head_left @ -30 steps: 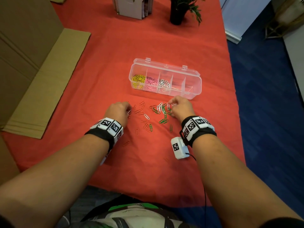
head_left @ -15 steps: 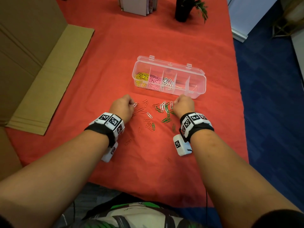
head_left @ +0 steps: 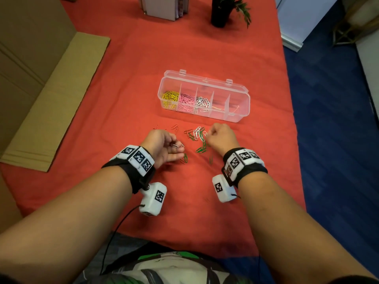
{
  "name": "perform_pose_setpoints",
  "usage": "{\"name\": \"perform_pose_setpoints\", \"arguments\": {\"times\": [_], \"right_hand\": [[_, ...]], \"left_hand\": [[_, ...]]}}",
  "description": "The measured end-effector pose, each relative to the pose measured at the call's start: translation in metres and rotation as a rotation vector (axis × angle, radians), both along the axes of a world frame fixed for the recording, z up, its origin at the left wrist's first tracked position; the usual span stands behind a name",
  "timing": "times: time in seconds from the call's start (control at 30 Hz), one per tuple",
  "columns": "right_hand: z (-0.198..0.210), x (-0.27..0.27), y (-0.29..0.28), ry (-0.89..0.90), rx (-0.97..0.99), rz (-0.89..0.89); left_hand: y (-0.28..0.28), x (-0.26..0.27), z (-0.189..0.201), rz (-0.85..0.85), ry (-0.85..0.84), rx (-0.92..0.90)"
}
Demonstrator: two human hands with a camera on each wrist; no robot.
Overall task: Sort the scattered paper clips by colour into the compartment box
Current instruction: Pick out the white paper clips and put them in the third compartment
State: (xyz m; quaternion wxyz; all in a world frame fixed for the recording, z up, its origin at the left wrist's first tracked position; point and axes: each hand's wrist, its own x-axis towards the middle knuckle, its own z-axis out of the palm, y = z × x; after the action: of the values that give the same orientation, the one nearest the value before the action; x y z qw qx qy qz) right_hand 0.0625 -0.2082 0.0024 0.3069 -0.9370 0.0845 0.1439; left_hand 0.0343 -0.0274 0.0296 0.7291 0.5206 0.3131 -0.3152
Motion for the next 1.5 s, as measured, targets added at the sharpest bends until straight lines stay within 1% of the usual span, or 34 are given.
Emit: {"name": "perform_pose_setpoints", "arguments": {"times": [0.03, 0.07, 0.1, 0.13, 0.17, 0.2, 0.23, 0.27, 0.3, 0.33, 0.4, 0.43, 0.5, 0.57, 0.63, 0.67, 0.77, 0.83, 0.93, 0.97, 1.0, 1.03, 1.07, 1.1, 1.13, 1.17, 1.23, 1.3, 1.37, 1.5], "right_hand": [[0.005, 0.001, -0.002, 0.045, 0.233, -0.126], [0.01, 0.0, -0.004, 0.103, 0.495, -0.275], [0.015, -0.002, -0.007, 0.158, 0.736, -0.398], [0.021, -0.004, -0.01, 0.19, 0.95, -0.472], [0.027, -0.007, -0.013, 0.212, 1.114, -0.503], [0.029, -0.008, -0.016, 0.225, 1.236, -0.527], [0.031, -0.008, -0.019, 0.232, 1.298, -0.551], [0.029, -0.008, -0.02, 0.237, 1.31, -0.585], [0.028, -0.006, -0.02, 0.24, 1.28, -0.613], [0.025, -0.004, -0.018, 0.25, 1.223, -0.628], [0.019, 0.0, -0.014, 0.252, 1.009, -0.595], [0.014, 0.002, -0.012, 0.246, 0.852, -0.531], [0.005, 0.003, -0.008, 0.219, 0.49, -0.327], [-0.003, 0.001, -0.002, 0.145, 0.191, -0.168], [-0.008, -0.005, 0.006, 0.078, 0.062, -0.092], [-0.011, -0.007, 0.008, 0.059, 0.031, -0.061], [-0.016, -0.012, 0.006, 0.039, -0.024, -0.004], [-0.015, -0.014, -0.002, 0.04, -0.044, -0.014], [-0.01, -0.012, -0.012, 0.049, -0.09, -0.057], [-0.009, -0.011, -0.013, 0.037, -0.09, -0.071], [-0.008, -0.01, -0.012, 0.027, -0.085, -0.077], [-0.007, -0.009, -0.01, 0.012, -0.079, -0.073], [-0.007, -0.008, -0.006, -0.002, -0.074, -0.063], [-0.007, -0.008, -0.001, -0.014, -0.071, -0.049], [-0.007, -0.008, 0.003, -0.016, -0.071, -0.034], [-0.008, -0.007, 0.007, -0.016, -0.074, -0.017], [-0.01, -0.007, 0.011, -0.017, -0.089, 0.015], [-0.012, -0.007, 0.008, -0.008, -0.108, 0.021], [-0.012, -0.006, 0.0, 0.012, -0.112, -0.001], [-0.007, -0.007, -0.012, 0.014, -0.074, -0.037]], "left_hand": [[-0.002, 0.001, -0.001, 0.02, -0.002, 0.001], [-0.005, 0.002, -0.004, 0.013, -0.024, 0.04], [-0.008, 0.004, -0.007, -0.018, -0.073, 0.117], [-0.011, 0.006, -0.012, -0.08, -0.156, 0.238], [-0.013, 0.008, -0.016, -0.183, -0.266, 0.398], [-0.014, 0.009, -0.02, -0.31, -0.385, 0.578], [-0.014, 0.01, -0.021, -0.443, -0.491, 0.74], [-0.015, 0.01, -0.023, -0.556, -0.567, 0.877], [-0.014, 0.009, -0.026, -0.638, -0.629, 0.978], [-0.014, 0.008, -0.029, -0.684, -0.677, 1.039], [-0.013, 0.006, -0.035, -0.73, -0.753, 1.103], [-0.012, 0.005, -0.037, -0.753, -0.779, 1.122], [-0.011, 0.003, -0.041, -0.816, -0.789, 1.153], [-0.011, 0.003, -0.042, -0.876, -0.779, 1.168], [-0.013, 0.003, -0.041, -0.88, -0.781, 1.152], [-0.013, 0.004, -0.04, -0.841, -0.774, 1.124], [-0.015, 0.008, -0.034, -0.645, -0.643, 0.929], [-0.019, 0.013, -0.031, -0.488, -0.469, 0.686], [-0.02, 0.018, -0.018, -0.124, -0.172, 0.258], [-0.02, 0.019, -0.014, -0.049, -0.108, 0.144], [-0.02, 0.02, -0.01, -0.011, -0.064, 0.067], [-0.021, 0.021, -0.008, 0.005, -0.043, 0.028], [-0.023, 0.023, -0.008, 0.002, -0.042, 0.031], [-0.026, 0.025, -0.008, -0.016, -0.058, 0.067], [-0.03, 0.027, -0.009, -0.069, -0.112, 0.152], [-0.033, 0.03, -0.011, -0.164, -0.2, 0.287], [-0.038, 0.031, -0.017, -0.395, -0.423, 0.627], [-0.04, 0.029, -0.022, -0.587, -0.552, 0.869], [-0.039, 0.026, -0.027, -0.692, -0.603, 1.015], [-0.031, 0.025, -0.031, -0.717, -0.607, 1.13]]}}
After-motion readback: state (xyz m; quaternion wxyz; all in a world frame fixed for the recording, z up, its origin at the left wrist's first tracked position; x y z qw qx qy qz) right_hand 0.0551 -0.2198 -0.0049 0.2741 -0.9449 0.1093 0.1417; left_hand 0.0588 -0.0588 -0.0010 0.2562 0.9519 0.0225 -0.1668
